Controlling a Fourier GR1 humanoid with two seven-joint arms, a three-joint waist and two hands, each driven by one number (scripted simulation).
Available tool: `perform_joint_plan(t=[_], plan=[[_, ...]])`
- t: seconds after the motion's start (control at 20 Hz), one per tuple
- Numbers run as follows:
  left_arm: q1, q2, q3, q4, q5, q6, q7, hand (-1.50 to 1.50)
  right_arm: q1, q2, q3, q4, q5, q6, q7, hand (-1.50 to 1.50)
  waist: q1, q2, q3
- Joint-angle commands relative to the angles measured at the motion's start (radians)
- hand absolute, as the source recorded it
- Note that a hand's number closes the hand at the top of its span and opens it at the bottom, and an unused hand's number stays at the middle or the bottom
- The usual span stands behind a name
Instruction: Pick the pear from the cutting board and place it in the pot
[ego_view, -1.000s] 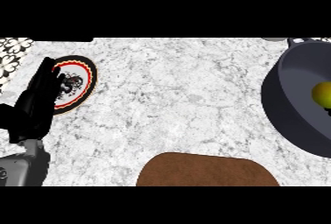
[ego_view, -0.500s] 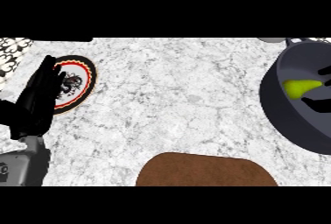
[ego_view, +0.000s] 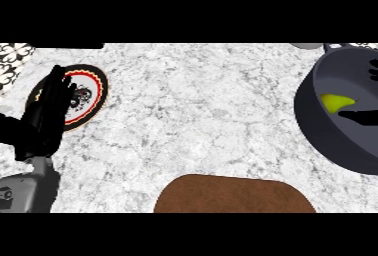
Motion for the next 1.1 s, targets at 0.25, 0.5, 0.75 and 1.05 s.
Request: perform_joint_plan(t=[0.25, 0.5, 0.75, 1.05], plan=[[0.027, 0.01, 0.029, 0.039, 0.01, -0.023, -0.054, 0.0, -0.045, -0.094, -0.19, 0.196, -0.236, 0.168, -0.102, -1.5, 0.005, 0.013, 0.02], [-0.004, -0.039, -0.022, 0.005, -0.025, 0.025, -0.001, 0.0, -0.053, -0.278, -0.241, 0.368, -0.274, 0.296, -0.168, -1.5, 0.013, 0.017, 0.021], [0.0, -0.017, 0.019, 0.045, -0.009, -0.003, -0.059, 0.0, -0.031, -0.356, -0.235, 0.473, -0.275, 0.367, -0.229, -1.5, 0.012, 0.016, 0.021], [-0.029, -0.037, -0.009, 0.035, -0.035, 0.024, -0.019, 0.0, 0.053, -0.396, -0.232, 0.521, -0.27, 0.426, -0.341, -1.5, 0.012, 0.018, 0.023]])
